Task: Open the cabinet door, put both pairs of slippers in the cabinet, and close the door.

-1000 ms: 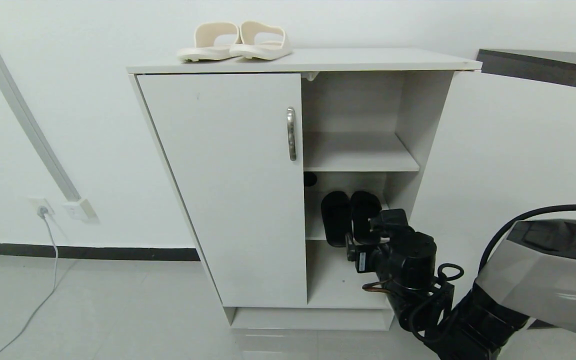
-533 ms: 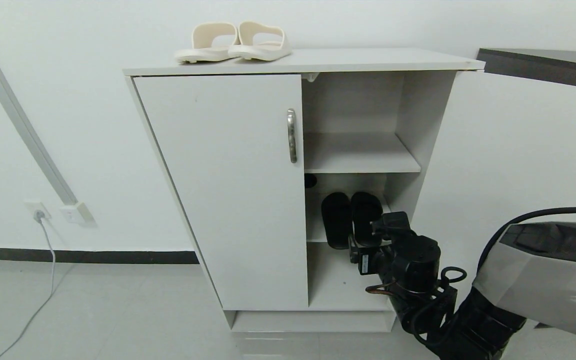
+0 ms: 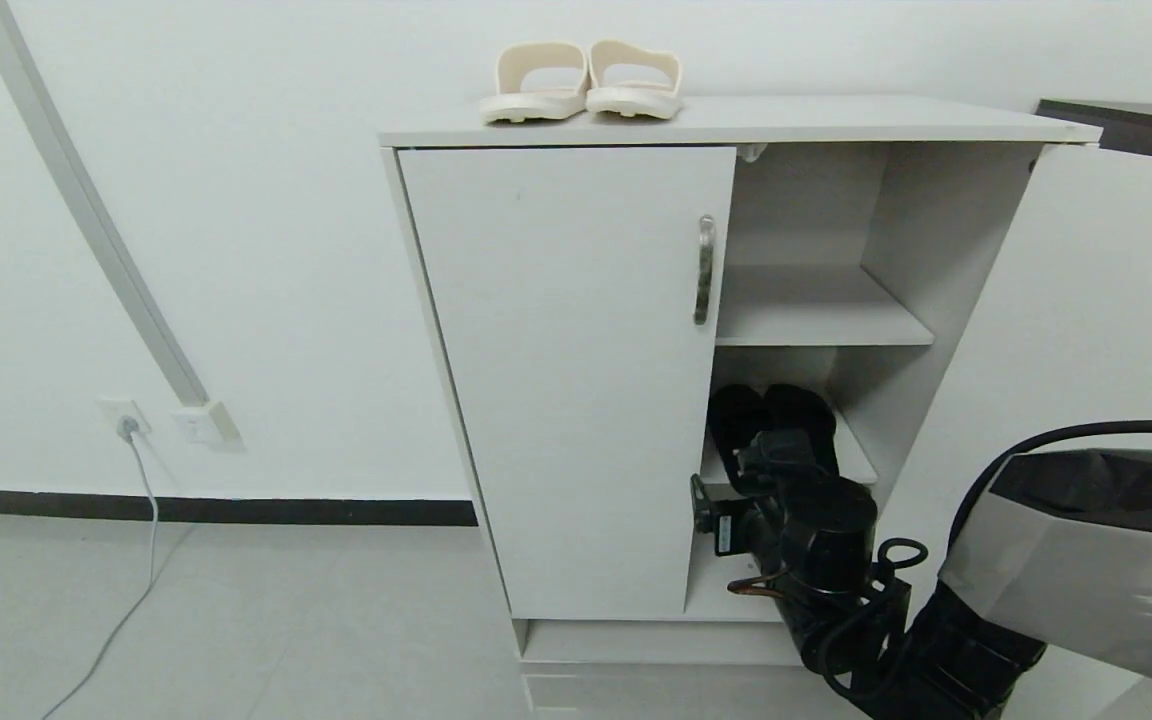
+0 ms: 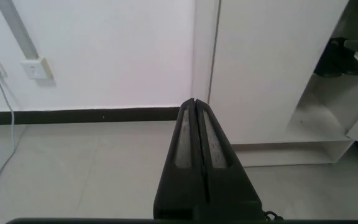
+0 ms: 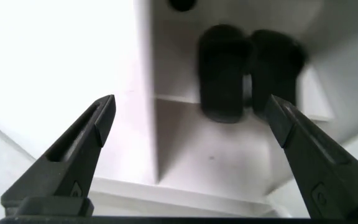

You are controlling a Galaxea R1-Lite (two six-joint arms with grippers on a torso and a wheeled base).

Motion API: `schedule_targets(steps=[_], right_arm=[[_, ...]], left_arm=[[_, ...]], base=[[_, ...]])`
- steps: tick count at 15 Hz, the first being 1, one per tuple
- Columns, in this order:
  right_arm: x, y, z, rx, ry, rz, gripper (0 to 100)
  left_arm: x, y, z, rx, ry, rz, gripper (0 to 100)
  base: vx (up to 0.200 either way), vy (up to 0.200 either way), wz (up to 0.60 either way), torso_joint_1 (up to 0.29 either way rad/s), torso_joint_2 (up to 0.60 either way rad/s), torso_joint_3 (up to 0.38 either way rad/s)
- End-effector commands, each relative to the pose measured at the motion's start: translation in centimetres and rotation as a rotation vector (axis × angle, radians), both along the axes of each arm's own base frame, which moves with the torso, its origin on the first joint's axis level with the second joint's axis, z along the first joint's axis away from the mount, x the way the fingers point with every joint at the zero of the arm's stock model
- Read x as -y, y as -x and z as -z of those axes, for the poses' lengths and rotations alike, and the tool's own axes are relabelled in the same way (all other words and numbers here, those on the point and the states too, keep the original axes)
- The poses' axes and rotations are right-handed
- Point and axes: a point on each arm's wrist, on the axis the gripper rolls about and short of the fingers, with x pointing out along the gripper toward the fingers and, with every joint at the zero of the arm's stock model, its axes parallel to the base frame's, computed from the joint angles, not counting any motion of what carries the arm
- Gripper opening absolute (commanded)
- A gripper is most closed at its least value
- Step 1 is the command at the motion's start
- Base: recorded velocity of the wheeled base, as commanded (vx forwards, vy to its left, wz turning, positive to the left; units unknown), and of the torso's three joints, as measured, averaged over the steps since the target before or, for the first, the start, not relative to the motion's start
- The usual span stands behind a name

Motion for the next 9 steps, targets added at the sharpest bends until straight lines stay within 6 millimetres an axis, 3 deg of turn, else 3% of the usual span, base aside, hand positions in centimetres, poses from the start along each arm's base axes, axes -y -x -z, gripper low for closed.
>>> schedule_targets(steps=[1,4,8,9], right_arm=[[0.3,-0.2,0.5,-0.006,0.015,0.005,100],[0.4,-0.7,1.2,0.025,0.040,0.010,100],[0.9,0.1,1.3,0.007,0.072,-0.069,100],[1.0,0.1,1.3,0.007,0.072,-0.071,100]], left_arm=[[0.0,0.0,0.0,0.000,0.000,0.000,0],[0.0,0.0,0.0,-0.002,0.000,0.000,0],[0.0,0.0,0.0,-0.002,0.000,0.000,0],[0.0,0.0,0.0,-0.002,0.000,0.000,0]], base=[[0.000,0.200,0.00,0.002,0.00,0.002],[0.000,0.200,0.00,0.004,0.01,0.004],[0.000,0.200,0.00,0.004,0.00,0.000],[0.000,0.000,0.00,0.000,0.00,0.000]])
